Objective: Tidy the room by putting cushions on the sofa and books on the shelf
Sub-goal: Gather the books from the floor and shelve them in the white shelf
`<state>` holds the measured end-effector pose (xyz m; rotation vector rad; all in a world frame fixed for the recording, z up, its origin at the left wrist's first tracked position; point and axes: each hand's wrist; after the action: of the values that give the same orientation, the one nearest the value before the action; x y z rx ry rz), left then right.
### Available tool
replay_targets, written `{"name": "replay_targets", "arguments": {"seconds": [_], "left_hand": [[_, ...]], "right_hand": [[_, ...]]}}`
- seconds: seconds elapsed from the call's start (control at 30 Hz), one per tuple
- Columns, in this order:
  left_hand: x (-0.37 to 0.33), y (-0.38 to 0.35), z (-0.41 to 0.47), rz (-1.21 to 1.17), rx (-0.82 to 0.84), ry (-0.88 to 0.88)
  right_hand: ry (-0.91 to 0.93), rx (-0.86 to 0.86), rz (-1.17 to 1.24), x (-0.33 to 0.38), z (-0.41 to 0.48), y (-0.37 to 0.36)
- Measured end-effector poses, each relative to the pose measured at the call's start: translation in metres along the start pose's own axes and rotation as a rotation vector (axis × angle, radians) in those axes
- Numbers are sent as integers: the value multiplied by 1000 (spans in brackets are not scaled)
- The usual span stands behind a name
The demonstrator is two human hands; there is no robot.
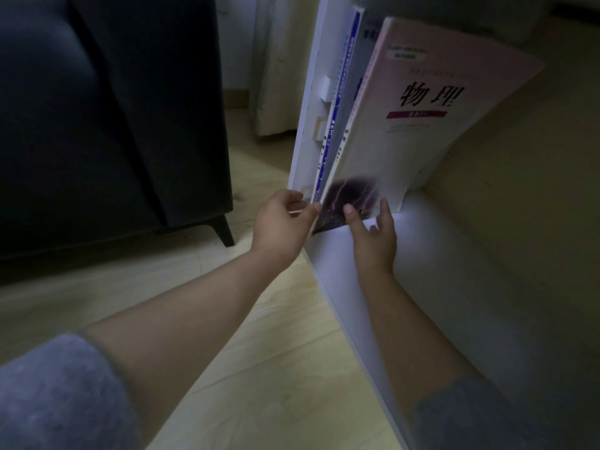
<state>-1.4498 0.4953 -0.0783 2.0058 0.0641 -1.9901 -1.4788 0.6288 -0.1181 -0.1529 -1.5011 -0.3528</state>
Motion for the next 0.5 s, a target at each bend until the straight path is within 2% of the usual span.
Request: {"name": "replay_targets", "arguments": {"seconds": [0.13,0.27,0.33,0.5], "left_hand": [[-4,4,-1,3,19,-27],[-19,5,5,6,136,-71],[-24,0,8,48,170,-99],[-26,-9,18,138,33,-86]], "right_hand": [[138,-28,38,26,6,2],[268,-37,86,68,27,5],[299,-12,36,79,31,0],[338,32,-19,91,34,-15]]}}
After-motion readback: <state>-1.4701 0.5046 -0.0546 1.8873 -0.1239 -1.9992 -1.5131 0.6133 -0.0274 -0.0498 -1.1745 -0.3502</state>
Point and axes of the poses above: each hand's wrist, its own z-axis towards the middle knuckle, its own y-axis out of the back of the hand, x = y × z, and after that the axes turned 2 degrees about x, right-handed
